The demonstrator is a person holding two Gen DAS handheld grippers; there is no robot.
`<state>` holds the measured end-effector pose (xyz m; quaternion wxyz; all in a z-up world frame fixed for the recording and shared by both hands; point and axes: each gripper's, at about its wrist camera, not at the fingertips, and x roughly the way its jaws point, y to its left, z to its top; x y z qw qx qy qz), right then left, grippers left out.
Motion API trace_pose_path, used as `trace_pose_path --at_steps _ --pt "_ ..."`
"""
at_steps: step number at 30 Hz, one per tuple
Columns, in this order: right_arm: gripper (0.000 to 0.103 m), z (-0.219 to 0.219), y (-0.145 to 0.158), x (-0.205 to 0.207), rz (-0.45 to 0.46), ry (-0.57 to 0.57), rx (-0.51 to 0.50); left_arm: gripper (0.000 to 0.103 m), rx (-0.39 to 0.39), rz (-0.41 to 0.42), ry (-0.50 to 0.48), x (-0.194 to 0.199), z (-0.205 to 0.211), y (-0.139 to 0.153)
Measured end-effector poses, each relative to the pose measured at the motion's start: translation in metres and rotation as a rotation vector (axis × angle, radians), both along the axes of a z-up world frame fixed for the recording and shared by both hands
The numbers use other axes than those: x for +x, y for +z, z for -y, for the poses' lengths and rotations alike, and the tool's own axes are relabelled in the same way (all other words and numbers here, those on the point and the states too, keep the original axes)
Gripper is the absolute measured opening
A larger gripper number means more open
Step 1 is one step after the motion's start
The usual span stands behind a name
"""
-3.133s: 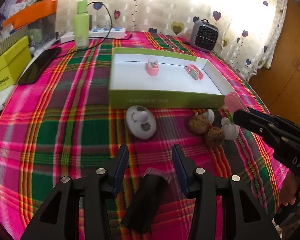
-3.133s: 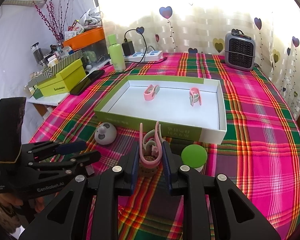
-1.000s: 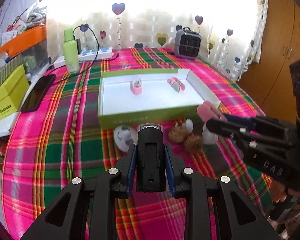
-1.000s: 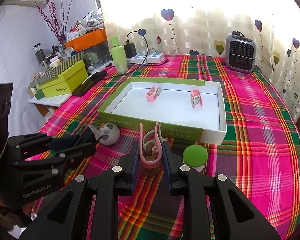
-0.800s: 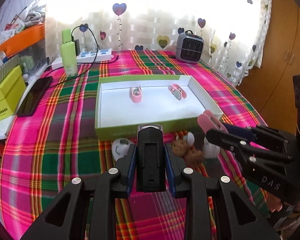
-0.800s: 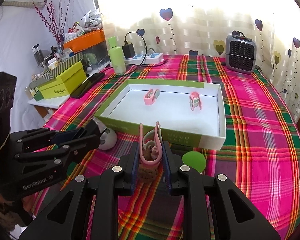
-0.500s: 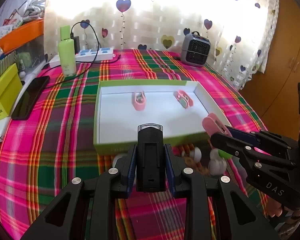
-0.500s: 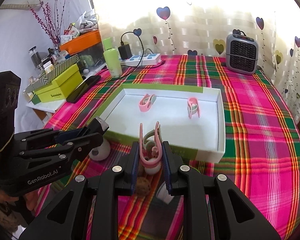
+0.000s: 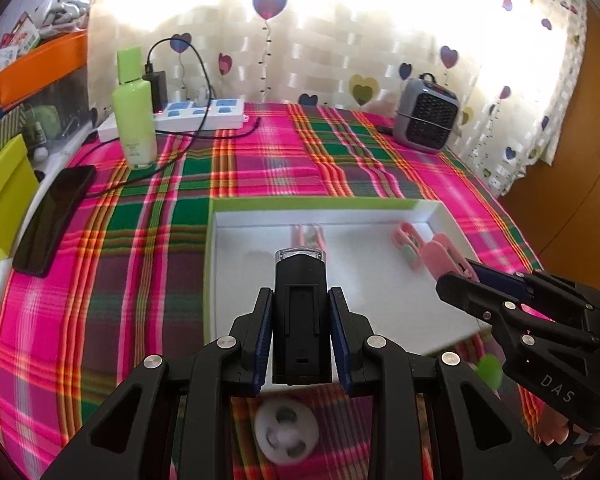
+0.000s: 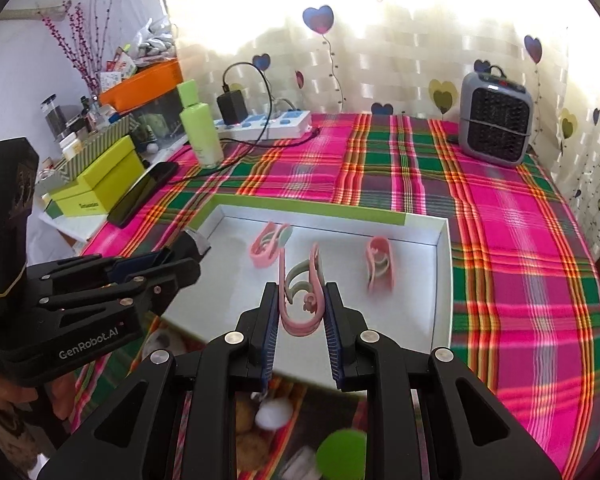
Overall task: Organize objects
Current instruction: 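Lower the black case into the box with the left tool while the right tool lowers its clip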
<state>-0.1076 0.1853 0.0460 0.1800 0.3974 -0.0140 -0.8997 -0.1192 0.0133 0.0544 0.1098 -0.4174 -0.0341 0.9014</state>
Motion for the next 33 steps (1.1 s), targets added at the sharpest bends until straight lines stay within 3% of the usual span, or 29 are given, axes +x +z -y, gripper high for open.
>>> trace_pose_path --at_steps 14,33 --pt "0.023 0.011 -0.025 -0.054 0.098 0.000 0.038 0.025 -0.021 0.070 0.023 -0.047 0.000 -0.024" --pt "0.023 0.017 -0.042 -0.076 0.161 -0.004 0.077 0.025 -0.048 0.092 0.019 -0.064 -0.005 -0.034"
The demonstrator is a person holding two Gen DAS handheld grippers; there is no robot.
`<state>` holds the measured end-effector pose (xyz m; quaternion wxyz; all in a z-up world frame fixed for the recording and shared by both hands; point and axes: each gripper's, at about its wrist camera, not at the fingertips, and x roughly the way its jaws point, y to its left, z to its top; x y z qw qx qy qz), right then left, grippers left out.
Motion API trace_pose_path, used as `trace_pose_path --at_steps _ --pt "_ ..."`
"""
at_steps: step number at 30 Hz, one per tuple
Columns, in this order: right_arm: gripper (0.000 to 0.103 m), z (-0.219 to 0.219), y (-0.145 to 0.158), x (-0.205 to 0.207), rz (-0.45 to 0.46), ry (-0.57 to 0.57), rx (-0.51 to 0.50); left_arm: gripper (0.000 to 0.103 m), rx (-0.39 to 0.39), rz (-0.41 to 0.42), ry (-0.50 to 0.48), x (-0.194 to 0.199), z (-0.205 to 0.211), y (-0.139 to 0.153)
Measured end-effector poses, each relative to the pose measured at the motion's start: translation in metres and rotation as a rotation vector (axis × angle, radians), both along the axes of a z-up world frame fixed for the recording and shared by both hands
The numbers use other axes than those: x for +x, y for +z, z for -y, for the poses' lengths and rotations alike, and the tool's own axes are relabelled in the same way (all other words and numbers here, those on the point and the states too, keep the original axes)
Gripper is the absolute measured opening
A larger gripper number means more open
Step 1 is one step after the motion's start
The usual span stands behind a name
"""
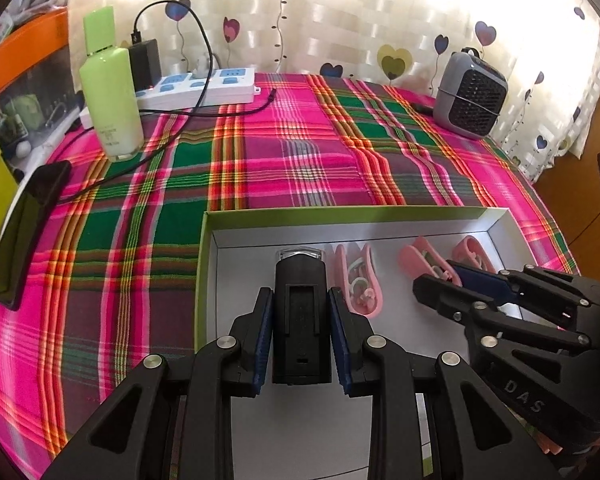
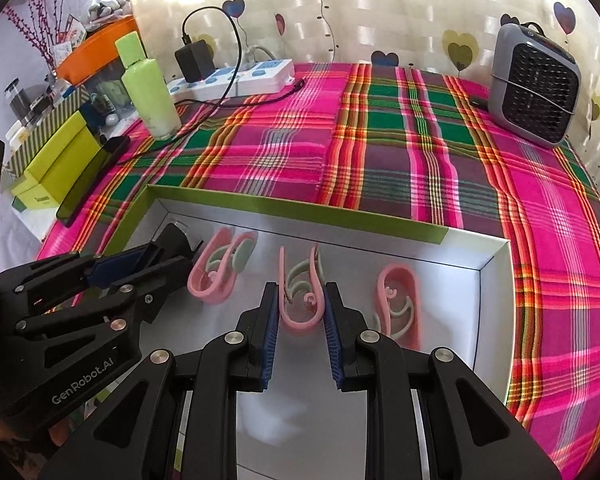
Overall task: Organize objects
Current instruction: 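Lower the black case into the box with the left tool while the right tool lowers its clip, then open the left tool to release the black case while the right tool releases the pink loop clip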
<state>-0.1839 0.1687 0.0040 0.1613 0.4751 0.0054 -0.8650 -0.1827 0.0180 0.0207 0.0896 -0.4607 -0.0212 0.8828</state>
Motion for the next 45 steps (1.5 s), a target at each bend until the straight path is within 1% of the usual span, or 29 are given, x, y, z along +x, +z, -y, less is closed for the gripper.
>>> trace_pose_path --at_steps 14,19,20,21,22,23,26,29,32,35,38,45 --pt "0.023 0.003 -0.001 0.000 0.001 -0.002 0.028 0.026 -0.019 0.008 0.010 -0.004 -0.001 -0.001" --pt "0.023 0.003 -0.001 0.003 -0.007 -0.013 0.033 0.032 -0.020 0.005 0.011 0.000 -0.001 0.001" --pt "0.027 0.003 -0.001 0.004 -0.007 -0.012 0.033 0.034 -0.019 0.002 0.012 0.001 0.000 0.001" --pt "0.033 0.003 0.000 0.005 -0.008 -0.011 0.033 0.035 -0.021 0.000 0.015 0.002 0.000 0.002" --pt "0.036 0.003 0.000 0.006 -0.012 -0.012 0.033 0.038 -0.022 -0.002 0.016 0.003 0.000 0.003" --pt "0.037 0.003 0.001 0.008 -0.017 -0.013 0.031 0.039 -0.020 -0.005 0.019 0.005 0.001 0.004" --pt "0.038 0.002 0.003 0.011 -0.022 -0.013 0.022 0.039 -0.014 -0.008 0.022 0.009 0.003 0.007" --pt "0.038 0.001 0.005 0.015 -0.029 -0.026 0.029 0.040 -0.039 -0.032 0.022 0.017 0.002 0.011" --pt "0.038 -0.002 0.008 0.022 -0.034 -0.033 0.016 0.040 -0.023 -0.040 0.022 0.026 0.004 0.016" --pt "0.038 -0.003 0.014 0.031 -0.052 -0.036 0.000 0.040 -0.035 -0.063 0.023 0.035 0.003 0.021" --pt "0.038 -0.004 0.019 0.042 -0.064 -0.041 -0.012 0.040 -0.029 -0.071 0.017 0.045 0.002 0.025" --pt "0.038 -0.007 0.029 0.072 -0.120 -0.040 -0.008 0.040 -0.016 -0.106 0.028 0.072 0.003 0.033"
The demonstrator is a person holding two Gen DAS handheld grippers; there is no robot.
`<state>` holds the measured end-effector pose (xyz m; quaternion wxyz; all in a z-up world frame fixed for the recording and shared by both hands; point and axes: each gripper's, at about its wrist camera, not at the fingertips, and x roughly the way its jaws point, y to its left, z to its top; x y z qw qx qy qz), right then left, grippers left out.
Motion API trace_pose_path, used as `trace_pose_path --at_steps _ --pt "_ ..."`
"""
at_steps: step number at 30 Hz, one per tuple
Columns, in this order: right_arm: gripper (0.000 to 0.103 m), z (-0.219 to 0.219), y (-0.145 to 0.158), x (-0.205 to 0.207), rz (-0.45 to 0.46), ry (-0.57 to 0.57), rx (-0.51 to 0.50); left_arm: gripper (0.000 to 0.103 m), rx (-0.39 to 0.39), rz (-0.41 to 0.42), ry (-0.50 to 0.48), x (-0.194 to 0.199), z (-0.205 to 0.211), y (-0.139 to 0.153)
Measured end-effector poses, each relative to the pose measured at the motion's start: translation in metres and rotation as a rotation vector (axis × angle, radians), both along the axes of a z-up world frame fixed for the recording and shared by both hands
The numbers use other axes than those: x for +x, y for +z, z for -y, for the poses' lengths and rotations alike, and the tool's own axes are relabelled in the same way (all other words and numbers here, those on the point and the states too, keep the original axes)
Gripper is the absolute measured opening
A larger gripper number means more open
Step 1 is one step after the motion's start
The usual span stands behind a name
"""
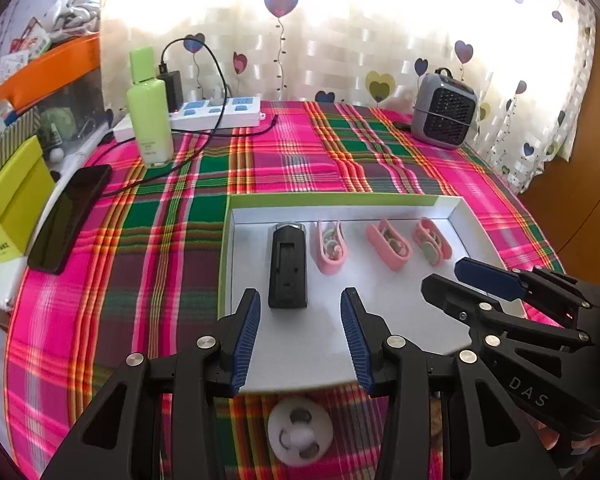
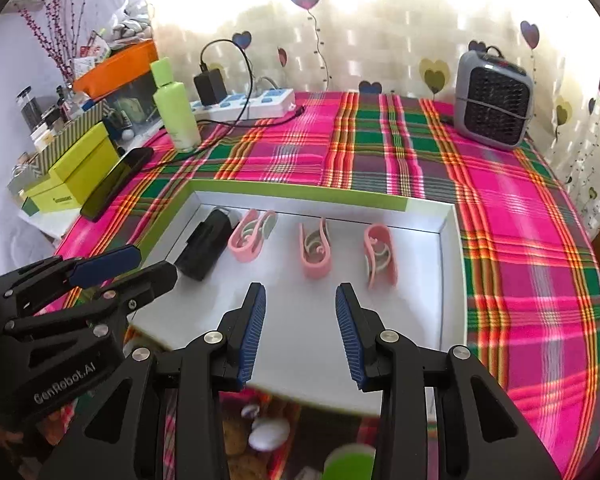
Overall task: Organize objects
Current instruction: 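Open the left tool to release the black case while the right tool releases the pink loop clip, then move the left tool to the white panda-face toy while the right tool moves to the green mushroom toy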
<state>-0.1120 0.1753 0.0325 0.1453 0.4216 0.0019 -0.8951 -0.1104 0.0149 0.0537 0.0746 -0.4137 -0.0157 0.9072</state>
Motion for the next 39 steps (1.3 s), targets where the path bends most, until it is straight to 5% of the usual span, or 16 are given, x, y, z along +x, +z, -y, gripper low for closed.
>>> trace_pose_path --at_steps 15,39 --pt "0.038 -0.014 0.007 0.047 -0.063 -0.031 -0.022 0.041 -0.044 -0.074 0.005 0.046 0.001 0.004" --pt "0.038 -0.051 -0.010 0.087 -0.071 -0.062 -0.041 0.048 0.021 -0.022 -0.017 0.076 0.019 -0.018"
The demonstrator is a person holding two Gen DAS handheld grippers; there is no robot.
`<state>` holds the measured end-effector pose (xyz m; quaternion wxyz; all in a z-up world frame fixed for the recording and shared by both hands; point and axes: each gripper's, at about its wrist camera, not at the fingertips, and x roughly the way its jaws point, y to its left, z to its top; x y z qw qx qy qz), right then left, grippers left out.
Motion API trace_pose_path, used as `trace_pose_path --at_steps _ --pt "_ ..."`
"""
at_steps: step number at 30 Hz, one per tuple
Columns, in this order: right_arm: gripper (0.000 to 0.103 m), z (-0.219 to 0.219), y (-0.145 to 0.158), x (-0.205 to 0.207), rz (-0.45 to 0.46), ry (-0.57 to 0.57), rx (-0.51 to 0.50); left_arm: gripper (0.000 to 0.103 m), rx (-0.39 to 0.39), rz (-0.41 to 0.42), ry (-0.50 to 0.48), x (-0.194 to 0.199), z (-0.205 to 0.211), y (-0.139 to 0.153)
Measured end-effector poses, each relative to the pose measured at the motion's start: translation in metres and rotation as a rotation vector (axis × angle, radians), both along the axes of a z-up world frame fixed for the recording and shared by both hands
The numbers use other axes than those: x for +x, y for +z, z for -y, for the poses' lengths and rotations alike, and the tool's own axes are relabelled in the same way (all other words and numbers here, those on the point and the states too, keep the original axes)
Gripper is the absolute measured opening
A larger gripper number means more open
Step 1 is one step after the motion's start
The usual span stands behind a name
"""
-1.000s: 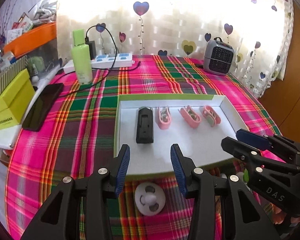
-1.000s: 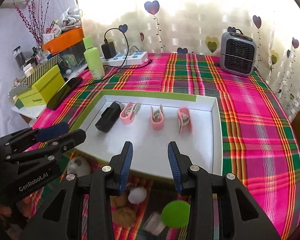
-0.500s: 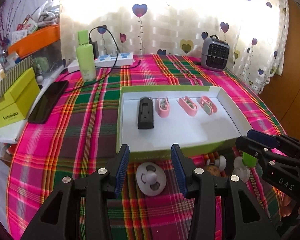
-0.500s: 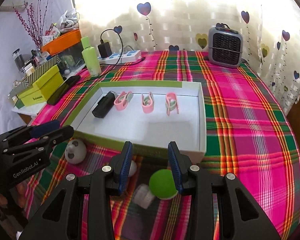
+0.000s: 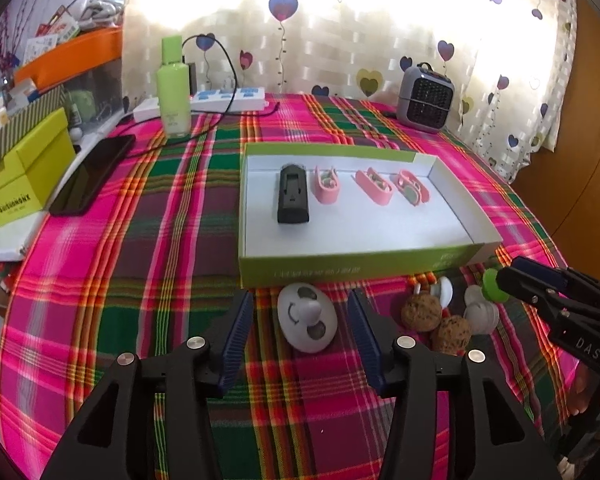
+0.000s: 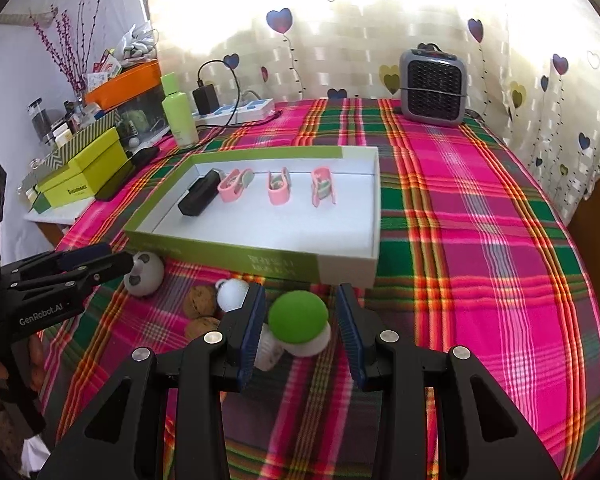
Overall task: Organize objects
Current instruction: 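Move the left tool to the white panda-face toy while the right tool moves to the green mushroom toy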
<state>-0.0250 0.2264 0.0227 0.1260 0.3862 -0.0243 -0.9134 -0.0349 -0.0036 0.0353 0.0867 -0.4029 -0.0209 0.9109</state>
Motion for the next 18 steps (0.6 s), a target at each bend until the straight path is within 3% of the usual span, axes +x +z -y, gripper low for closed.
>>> trace_pose_path --at_steps 4,6,18 --pt "0.038 -0.005 -0.006 0.001 0.021 -0.011 0.002 0.051 0.024 0.020 0.001 0.001 0.005 -0.008" --pt "0.044 -0.007 -0.009 0.000 0.027 -0.006 -0.013 0.052 0.027 0.034 0.001 0.000 0.005 -0.011" --pt "0.045 0.004 -0.014 -0.004 0.038 0.020 -0.011 0.053 0.041 0.074 0.005 -0.010 0.004 -0.023"
